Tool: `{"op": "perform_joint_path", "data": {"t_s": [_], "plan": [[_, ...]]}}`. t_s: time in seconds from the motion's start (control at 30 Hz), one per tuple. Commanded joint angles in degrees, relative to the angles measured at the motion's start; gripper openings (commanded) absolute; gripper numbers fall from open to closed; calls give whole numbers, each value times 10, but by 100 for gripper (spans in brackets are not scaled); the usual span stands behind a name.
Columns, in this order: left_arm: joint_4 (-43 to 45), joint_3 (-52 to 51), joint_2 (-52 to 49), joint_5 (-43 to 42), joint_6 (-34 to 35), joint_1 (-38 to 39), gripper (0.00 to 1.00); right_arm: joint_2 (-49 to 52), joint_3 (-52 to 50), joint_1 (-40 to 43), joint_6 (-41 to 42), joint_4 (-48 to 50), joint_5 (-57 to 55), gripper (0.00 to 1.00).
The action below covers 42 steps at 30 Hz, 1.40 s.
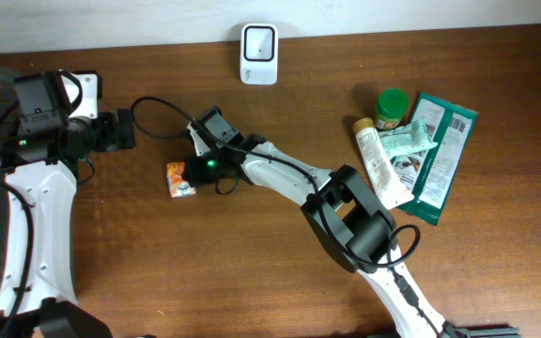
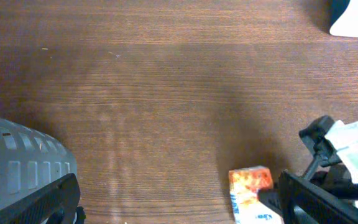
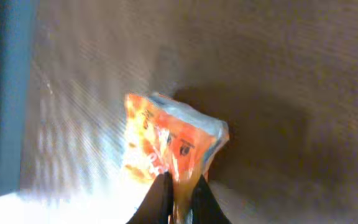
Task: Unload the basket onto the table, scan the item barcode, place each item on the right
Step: 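Reach the right gripper to the small orange box and grasp it, then lift the orange box and hold it at the scanner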
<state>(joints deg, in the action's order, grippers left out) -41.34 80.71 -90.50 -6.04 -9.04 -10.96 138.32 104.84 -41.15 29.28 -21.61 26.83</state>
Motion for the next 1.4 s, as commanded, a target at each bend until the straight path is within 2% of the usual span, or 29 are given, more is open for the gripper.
{"op": "perform_joint_path", "data": {"t_s": [0.0, 0.07, 0.1, 0.13, 0.23, 0.3, 0.33, 0.43, 0.5, 0.53, 0.6, 0.73, 0.77, 0.9, 0.93, 1.0, 1.07, 1.1, 1.2, 1.27, 1.37], "plan": [[1, 0, 2, -6, -8, -2, 99, -74, 4, 60, -95, -116, 27, 4], [1, 0, 2, -6, -8, -2, 99, -122, 4, 113, -255, -273, 47, 4], [0, 0, 2, -6, -8, -2, 99, -122, 4, 121, -293, -301, 47, 4], [0, 0, 2, -6, -8, -2, 99, -117, 4, 132, -369, -349, 47, 4], [1, 0, 2, -6, -8, -2, 99, -96, 3, 139, -492, -369, 25, 4], [1, 0, 2, -6, -8, -2, 99, -94, 3, 139, -496, -372, 12, 50], [1, 0, 2, -6, -8, -2, 99, -94, 3, 141, -464, -372, 7, 54], [1, 0, 2, -6, -7, -2, 99, -92, 1, 160, -330, -382, 2, 52], [1, 0, 2, -6, -8, -2, 99, -92, -33, 162, -213, -376, -5, 40], [1, 0, 2, -6, -8, -2, 99, -92, -52, 160, -180, -363, -5, 37], [0, 0, 2, -6, -8, -2, 99, -92, -90, 157, -151, -329, -2, 34], [1, 0, 2, -6, -8, -2, 99, -92, -107, 157, -148, -308, 28, 32], [1, 0, 2, -6, -8, -2, 99, -92, -106, 158, -148, -303, 47, 29], [1, 0, 2, -6, -8, -2, 99, -92, -118, 140, -68, -279, -3, 27], [1, 0, 2, -6, -8, -2, 99, -92, -129, 138, -63, -264, -7, 23], [0, 0, 2, -6, -8, -2, 99, -92, -133, 138, -63, -270, -37, 4], [0, 0, 2, -6, -8, -2, 99, -93, -133, 141, -68, -279, -17, 4], [1, 0, 2, -6, -8, -2, 99, -98, -127, 147, -144, -276, 73, 4], [1, 0, 2, -6, -8, -2, 99, -163, -114, 175, -278, -285, 274, 4], [1, 0, 2, -6, -8, -2, 99, -211, -114, 191, -333, -285, 404, 4], [1, 0, 2, -6, -8, -2, 99, -220, -114, 202, -367, -272, 566, 4]]}}
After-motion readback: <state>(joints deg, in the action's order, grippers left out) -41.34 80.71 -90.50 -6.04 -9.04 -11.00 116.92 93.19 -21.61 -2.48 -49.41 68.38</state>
